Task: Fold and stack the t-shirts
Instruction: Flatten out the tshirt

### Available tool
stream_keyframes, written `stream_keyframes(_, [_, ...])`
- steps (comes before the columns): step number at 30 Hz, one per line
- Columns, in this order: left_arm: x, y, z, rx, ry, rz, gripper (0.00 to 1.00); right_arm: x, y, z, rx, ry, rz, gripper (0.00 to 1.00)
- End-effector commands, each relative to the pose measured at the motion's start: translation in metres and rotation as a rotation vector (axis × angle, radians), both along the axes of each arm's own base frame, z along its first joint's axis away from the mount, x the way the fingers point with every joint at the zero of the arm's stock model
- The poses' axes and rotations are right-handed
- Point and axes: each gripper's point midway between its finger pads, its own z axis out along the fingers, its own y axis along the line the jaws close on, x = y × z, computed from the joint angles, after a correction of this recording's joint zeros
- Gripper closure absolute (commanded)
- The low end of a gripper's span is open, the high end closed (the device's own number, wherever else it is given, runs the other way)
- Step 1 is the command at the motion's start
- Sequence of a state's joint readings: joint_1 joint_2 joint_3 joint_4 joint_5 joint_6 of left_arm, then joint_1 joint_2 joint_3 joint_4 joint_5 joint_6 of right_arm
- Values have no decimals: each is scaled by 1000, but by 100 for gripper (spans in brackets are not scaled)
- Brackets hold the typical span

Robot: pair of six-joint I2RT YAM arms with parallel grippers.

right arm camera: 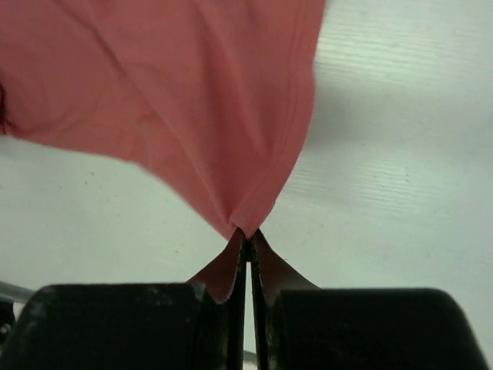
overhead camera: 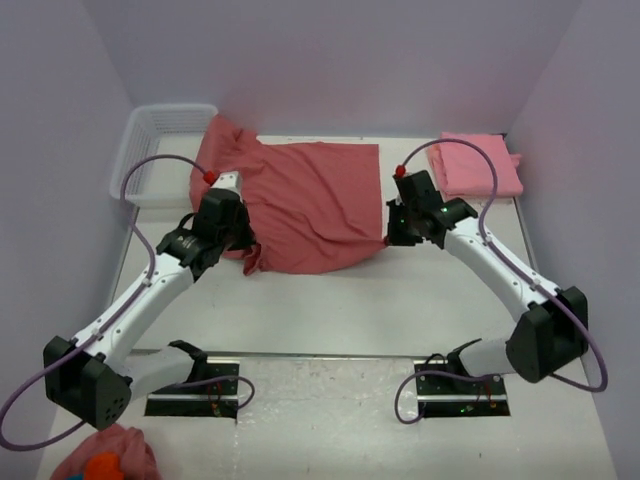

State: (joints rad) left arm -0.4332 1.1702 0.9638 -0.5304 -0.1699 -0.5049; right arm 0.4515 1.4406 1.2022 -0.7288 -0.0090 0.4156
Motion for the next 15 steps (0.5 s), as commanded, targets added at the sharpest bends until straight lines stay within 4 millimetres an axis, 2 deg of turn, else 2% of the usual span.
stream_keyframes(1, [-20, -7, 45, -155, -97, 63, 100, -9, -28, 24, 11, -102, -192, 100])
stream_keyframes(4, [-37, -6, 30, -133, -43, 60, 100, -19, -51, 6, -57, -95, -278, 100])
stream_keyframes(5, [-41, -5, 27, -120, -31, 59, 100, -20, -61, 6, -89, -121, -310, 100])
stream_keyframes(7, [-43, -1, 29, -110, -47, 68, 100, -22, -75, 1, -115, -125, -365, 100])
stream_keyframes(10, [-43, 1, 36, -108, -63, 75, 100, -22, -90, 2, -132, -143, -421, 100])
stream_keyframes(12, [-45, 3, 33, -93, -42, 83, 100, -22, -100, 7, -142, -166, -454, 100])
stream_keyframes(15, [-51, 17, 32, -77, -28, 166, 100, -31, -116, 5, -173, -179, -508, 100])
